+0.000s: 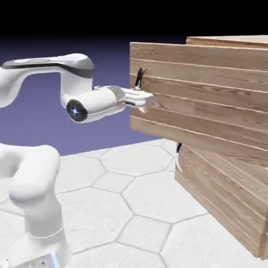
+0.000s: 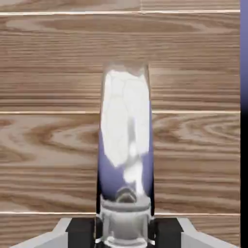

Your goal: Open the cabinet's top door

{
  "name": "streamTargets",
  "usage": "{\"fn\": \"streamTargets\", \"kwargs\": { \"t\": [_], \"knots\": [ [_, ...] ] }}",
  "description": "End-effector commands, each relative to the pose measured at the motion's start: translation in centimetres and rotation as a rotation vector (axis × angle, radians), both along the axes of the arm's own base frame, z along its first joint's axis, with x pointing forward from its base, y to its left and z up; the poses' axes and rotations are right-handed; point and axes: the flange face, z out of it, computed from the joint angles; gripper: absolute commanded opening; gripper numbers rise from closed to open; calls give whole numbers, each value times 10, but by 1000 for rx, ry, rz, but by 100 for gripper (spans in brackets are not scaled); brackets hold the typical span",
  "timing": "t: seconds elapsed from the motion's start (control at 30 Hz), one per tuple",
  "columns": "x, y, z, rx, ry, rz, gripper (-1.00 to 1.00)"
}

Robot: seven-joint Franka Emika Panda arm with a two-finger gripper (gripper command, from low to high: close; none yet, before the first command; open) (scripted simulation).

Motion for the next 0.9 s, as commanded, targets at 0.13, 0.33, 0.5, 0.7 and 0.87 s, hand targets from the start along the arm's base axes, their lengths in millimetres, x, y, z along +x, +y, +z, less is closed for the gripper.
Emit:
{"fn": "streamTargets", "kwargs": {
  "t": [0.13,0.33,0.5,0.7,0.87],
  "knots": [
    [-24,-30,0,-1,0,77,-100],
    [-48,-63,0,-1,0,159,-100],
    [-64,-90,0,-1,0,222,-100],
    [-81,-126,0,-1,0,301,-100],
    [-96,-162,0,-1,0,378,-100]
  ]
}}
